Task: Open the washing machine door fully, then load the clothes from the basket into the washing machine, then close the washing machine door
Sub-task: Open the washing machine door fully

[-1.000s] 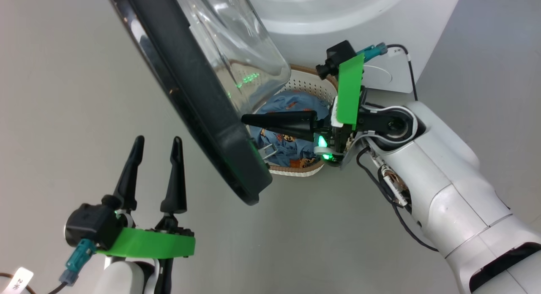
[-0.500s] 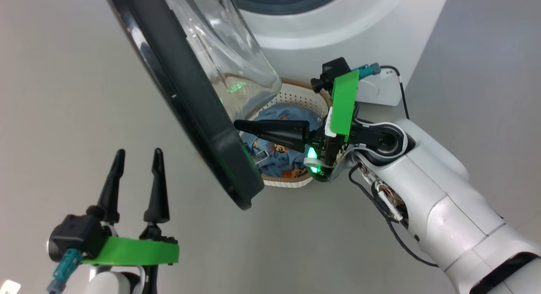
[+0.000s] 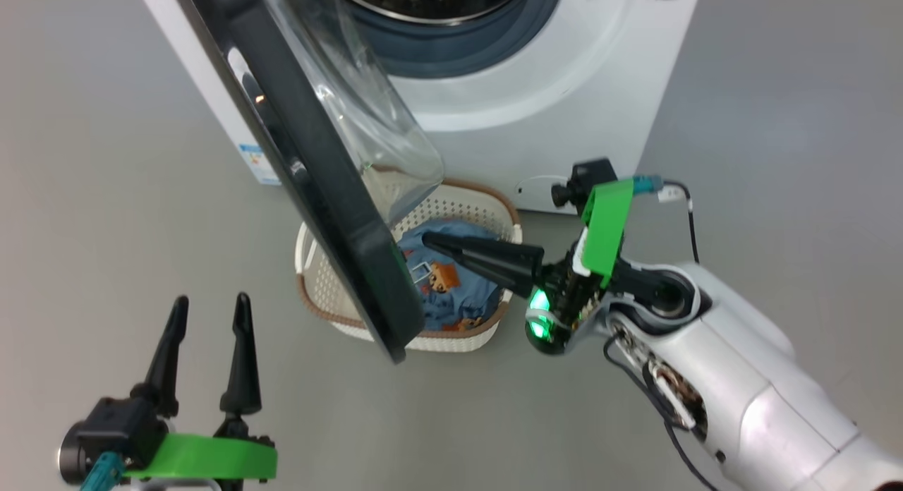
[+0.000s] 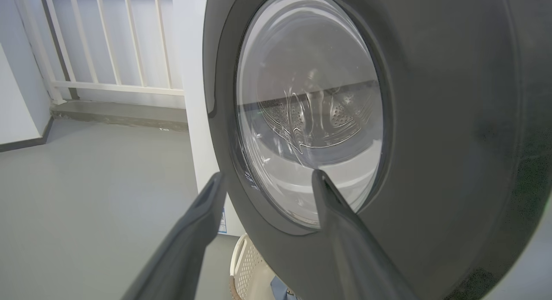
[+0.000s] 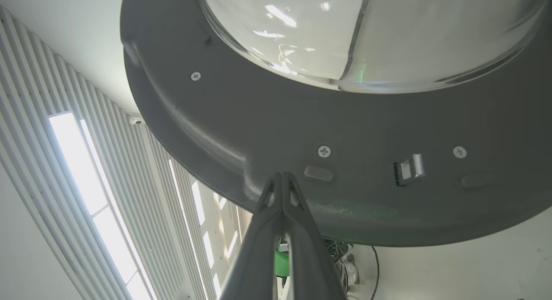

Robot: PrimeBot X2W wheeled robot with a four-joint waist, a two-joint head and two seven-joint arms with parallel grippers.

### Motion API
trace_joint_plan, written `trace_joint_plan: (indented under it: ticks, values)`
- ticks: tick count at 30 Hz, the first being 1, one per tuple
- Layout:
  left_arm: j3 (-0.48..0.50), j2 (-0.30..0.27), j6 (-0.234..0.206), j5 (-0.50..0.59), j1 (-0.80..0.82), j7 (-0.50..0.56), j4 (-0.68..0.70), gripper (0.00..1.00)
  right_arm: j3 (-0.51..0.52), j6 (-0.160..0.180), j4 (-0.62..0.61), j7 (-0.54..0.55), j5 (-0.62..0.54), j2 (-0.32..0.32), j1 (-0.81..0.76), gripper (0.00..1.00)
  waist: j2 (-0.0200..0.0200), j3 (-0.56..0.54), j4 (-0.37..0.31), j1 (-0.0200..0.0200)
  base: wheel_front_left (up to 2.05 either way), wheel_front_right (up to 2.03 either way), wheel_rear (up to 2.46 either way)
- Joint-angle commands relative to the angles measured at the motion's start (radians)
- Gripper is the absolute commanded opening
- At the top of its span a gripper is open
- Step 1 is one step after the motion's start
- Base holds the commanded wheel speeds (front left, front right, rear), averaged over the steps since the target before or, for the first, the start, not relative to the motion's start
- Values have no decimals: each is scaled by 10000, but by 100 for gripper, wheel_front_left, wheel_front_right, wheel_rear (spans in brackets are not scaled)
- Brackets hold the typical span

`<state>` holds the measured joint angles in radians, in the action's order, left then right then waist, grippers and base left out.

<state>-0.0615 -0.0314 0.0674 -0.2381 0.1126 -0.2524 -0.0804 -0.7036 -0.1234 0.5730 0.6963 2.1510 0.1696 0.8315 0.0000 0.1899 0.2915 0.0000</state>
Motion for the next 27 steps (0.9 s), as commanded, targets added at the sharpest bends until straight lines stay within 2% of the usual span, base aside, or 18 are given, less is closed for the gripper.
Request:
trace_joint_plan:
  ticks: [1,12,22,23,24,25,27]
  values:
    - [393,-189,103,98,-84,-94,163,100,-28,-73,-399,-142,205,-87,-381,0,0,-383,-340,0,0,0,0]
    - [611,-189,249,241,-789,-94,296,100,-31,-73,-1399,-898,640,431,-1757,0,0,-1087,-1070,0,0,0,0]
    - [597,-189,271,194,-1047,-94,385,100,62,-73,-2145,-1563,769,871,-2708,0,0,-1349,-1382,0,0,0,0]
    - [594,-189,255,165,-1074,-94,392,100,201,-73,-2299,-1827,750,907,-2876,19,0,-1381,-1435,0,0,0,0]
    - [601,-189,245,151,-1093,-94,389,100,271,-73,-2380,-1936,734,918,-2972,47,0,-1417,-1467,0,0,0,0]
    - [617,-189,236,147,-1120,-94,392,100,316,-73,-2466,-2041,657,944,-3060,100,0,-1452,-1507,0,0,0,0]
    - [653,-189,212,145,-1184,-94,422,100,474,-73,-2668,-2299,458,970,-3250,100,0,-1499,-1592,0,0,0,0]
